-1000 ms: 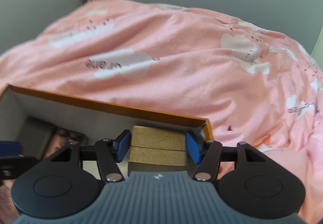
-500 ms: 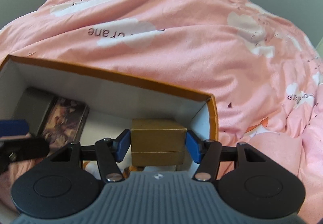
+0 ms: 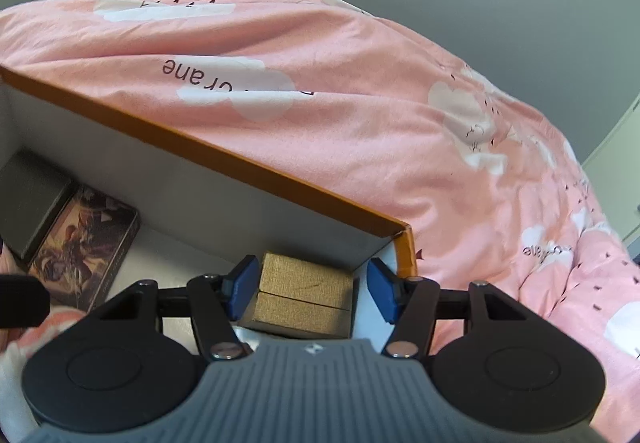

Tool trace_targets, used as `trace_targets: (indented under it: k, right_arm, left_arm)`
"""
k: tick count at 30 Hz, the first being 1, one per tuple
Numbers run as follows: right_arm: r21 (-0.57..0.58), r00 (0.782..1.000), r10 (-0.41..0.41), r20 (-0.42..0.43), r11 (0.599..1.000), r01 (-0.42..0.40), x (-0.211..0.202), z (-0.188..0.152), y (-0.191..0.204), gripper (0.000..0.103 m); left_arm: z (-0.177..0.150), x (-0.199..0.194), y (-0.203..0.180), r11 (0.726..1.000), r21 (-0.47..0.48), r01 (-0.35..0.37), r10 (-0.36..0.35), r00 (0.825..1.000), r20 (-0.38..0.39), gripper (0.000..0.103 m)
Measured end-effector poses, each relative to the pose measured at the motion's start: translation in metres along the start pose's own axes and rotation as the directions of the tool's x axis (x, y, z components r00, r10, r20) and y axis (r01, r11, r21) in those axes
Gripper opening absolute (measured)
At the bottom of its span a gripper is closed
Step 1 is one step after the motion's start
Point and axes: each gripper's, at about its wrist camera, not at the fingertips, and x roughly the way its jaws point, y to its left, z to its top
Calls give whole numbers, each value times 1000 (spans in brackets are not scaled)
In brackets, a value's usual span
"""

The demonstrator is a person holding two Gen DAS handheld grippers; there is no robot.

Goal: Organize objects
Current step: 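Lower the gold box into the orange box and open the right gripper, then withdraw both grippers from the box toward the crochet toy and tape measure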

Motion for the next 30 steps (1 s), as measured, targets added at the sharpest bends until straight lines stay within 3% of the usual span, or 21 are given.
trace_targets:
  k: [9,15,21,23,25,30]
  right_arm:
    - [18,993,54,100,998,-56,-58,-12,-13,60]
    - [102,978,108,177,986,-128,-111,-34,-31,62]
    - [195,957,161,240,958,-210,-156,-68,-41,63]
    - [217,950,179,255,947,-237,-167,-78,-42,65]
    - [234,944,196,267,937,-260,-178,-89,-42,73]
    - [268,941,221,256,919,-289,-192,-112,-37,79]
  left_arm:
    - [-8,-31,-19,999,28,21,-23,998,65,71]
    - [-19,-63,-38,995,92,49,-61,991,123,77]
    - [-42,-87,-52,986,164,43,-65,989,133,78]
    - [-51,-93,-54,982,184,39,-64,989,135,79]
    - [-60,-98,-55,980,193,48,-74,988,133,80]
    - [-81,-103,-50,984,177,37,-61,989,133,81]
